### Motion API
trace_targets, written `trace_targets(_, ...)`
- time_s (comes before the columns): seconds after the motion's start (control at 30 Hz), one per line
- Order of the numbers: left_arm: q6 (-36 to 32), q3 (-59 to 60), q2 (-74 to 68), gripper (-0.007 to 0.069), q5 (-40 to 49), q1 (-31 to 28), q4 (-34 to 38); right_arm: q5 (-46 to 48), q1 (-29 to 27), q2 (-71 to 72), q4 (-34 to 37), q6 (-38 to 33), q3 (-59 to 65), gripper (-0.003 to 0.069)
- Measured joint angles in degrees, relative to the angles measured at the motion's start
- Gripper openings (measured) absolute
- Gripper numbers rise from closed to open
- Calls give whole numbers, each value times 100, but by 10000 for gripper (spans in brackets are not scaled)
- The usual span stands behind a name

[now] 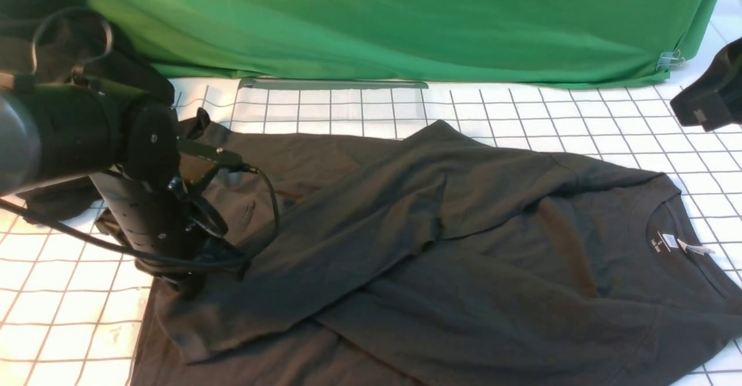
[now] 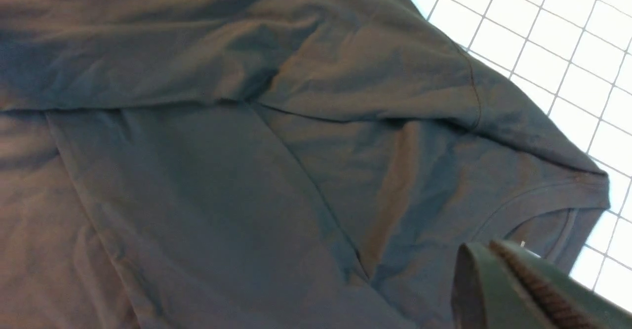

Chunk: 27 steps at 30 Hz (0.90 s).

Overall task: Fold a long-sleeved shirt over a white checkered tablecloth.
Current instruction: 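Fold the left side of the dark shirt inward over its body with the left gripper, then grasp the near edge of the shirt at its hem and shoulder corners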

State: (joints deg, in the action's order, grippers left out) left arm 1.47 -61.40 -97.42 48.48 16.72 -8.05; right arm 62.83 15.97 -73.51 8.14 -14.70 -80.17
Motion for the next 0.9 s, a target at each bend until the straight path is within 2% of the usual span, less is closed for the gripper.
trace_targets(0.17, -5, 0, 0, 39, -334, 0, -83, 5, 0, 0, 198, 4, 4, -7)
trace_targets(0.3, -5, 0, 0, 92, -482, 0, -292, 73, 0, 0, 216, -18, 4, -7)
trace_targets(0.43, 397, 0, 0, 241, -316, 0, -1100, 144, 0, 0, 230, -89, 31, -5)
trace_targets(0.47, 766, 0, 0, 316, -112, -5, -1382, 230, 0, 0, 250, -118, 43, -5)
trace_targets(0.6, 1013, -131, 14, 389, 655, -5, -1194, 277, 0, 0, 284, -140, 97, -3)
trace_targets(0.7, 1037, -131, 153, 376, 1298, -5, -874, 282, 0, 0, 284, -172, 253, -2)
trace_targets(0.73, 1053, 51, 451, 323, 1522, 9, -470, 294, 0, 0, 284, -194, 369, -2)
trace_targets(0.77, 1058, 115, 540, 309, 1537, 22, -392, 294, 0, 0, 284, -200, 415, -2)
trace_targets(0.8, 1058, 439, 942, 246, 1531, 122, -106, 261, 0, 0, 284, -215, 535, -2)
trace_targets(0.83, 1058, 485, 997, 226, 1531, 142, -106, 261, 0, 0, 284, -215, 571, -2)
trace_targets(0.9, 1105, 953, 1501, 137, 1526, 343, 226, 179, 0, 0, 288, -220, 717, -2)
